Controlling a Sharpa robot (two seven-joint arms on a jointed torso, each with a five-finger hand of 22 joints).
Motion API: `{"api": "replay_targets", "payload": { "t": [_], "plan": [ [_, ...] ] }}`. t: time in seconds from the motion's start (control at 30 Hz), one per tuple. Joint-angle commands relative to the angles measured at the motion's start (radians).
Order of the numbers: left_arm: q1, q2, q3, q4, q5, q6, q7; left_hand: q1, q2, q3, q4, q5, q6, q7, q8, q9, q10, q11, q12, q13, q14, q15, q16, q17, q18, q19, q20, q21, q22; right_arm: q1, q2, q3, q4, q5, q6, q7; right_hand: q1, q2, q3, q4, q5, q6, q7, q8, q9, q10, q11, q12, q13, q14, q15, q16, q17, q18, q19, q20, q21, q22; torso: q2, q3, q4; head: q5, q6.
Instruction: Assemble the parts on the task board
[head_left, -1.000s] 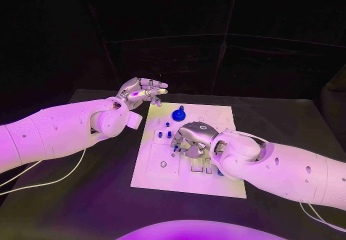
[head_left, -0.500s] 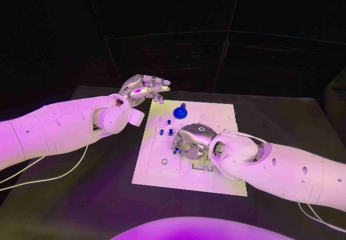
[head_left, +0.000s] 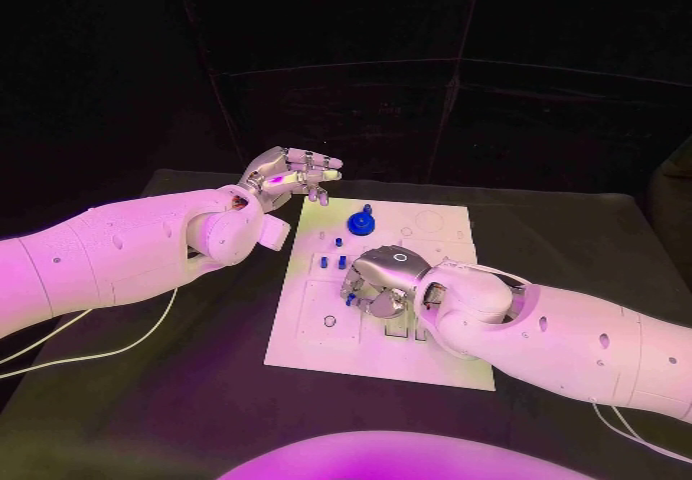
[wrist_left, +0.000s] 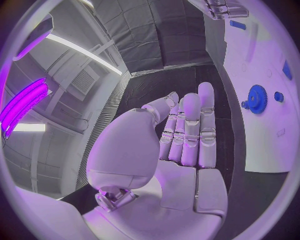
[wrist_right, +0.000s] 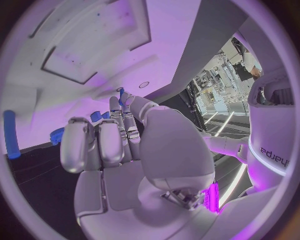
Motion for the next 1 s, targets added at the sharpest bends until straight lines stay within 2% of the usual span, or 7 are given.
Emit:
{"api": "replay_targets", "payload": {
  "t": [0.03,0.53,1.0],
  "plan": [
    [0.002,0.001,0.001,0.001,0.006,0.016,0.000,0.000,0.001,-0.003,-0.006,-0.001,0.006,0.001,0.005,-0.001,-0.008,-0.002,0.006,0.001,-0.009,-0.001,-0.004,-0.001,0.005,-0.004,-0.004,-0.004,-0.001,-0.001,0.005,-0.001,-0.003,-0.029,0.010,-0.011,-0.009,0.000,0.007,-0.003,0.005,0.002,0.007,-0.007,-0.001,0.007,0.003,-0.004,0.000,0.032,-0.002,0.003,-0.001,0.000,-0.001,-0.004,0.003,-0.001,0.000,-0.0006,-0.0001,0.000,-0.001],
    [0.002,0.000,0.001,0.003,0.006,0.022,-0.006,0.000,0.001,-0.003,-0.006,-0.001,0.006,0.001,0.005,-0.001,-0.008,-0.002,0.006,0.001,-0.009,-0.001,-0.004,-0.001,0.005,-0.004,-0.004,-0.004,-0.001,-0.002,0.018,-0.001,-0.008,-0.072,0.064,-0.031,-0.025,-0.011,0.005,-0.005,0.002,-0.002,0.009,-0.009,-0.002,0.006,0.006,-0.009,-0.003,0.031,0.000,0.003,-0.003,0.000,-0.002,-0.002,0.002,-0.002,-0.001,-0.0007,-0.0003,0.000,-0.004],
    [0.002,-0.001,0.001,0.000,0.006,0.023,-0.010,0.000,0.001,-0.003,-0.006,-0.001,0.006,0.001,0.005,-0.001,-0.008,-0.002,0.006,0.001,-0.009,-0.001,-0.004,-0.001,0.005,-0.004,-0.004,-0.004,-0.001,-0.003,0.007,-0.001,0.006,-0.089,0.000,-0.021,-0.028,-0.011,0.006,-0.007,0.008,0.003,0.006,-0.007,0.000,0.012,0.003,-0.008,-0.003,0.031,-0.001,0.005,-0.001,0.000,-0.002,-0.002,0.003,-0.001,-0.001,-0.0001,-0.0002,0.000,-0.005]
  ]
}}
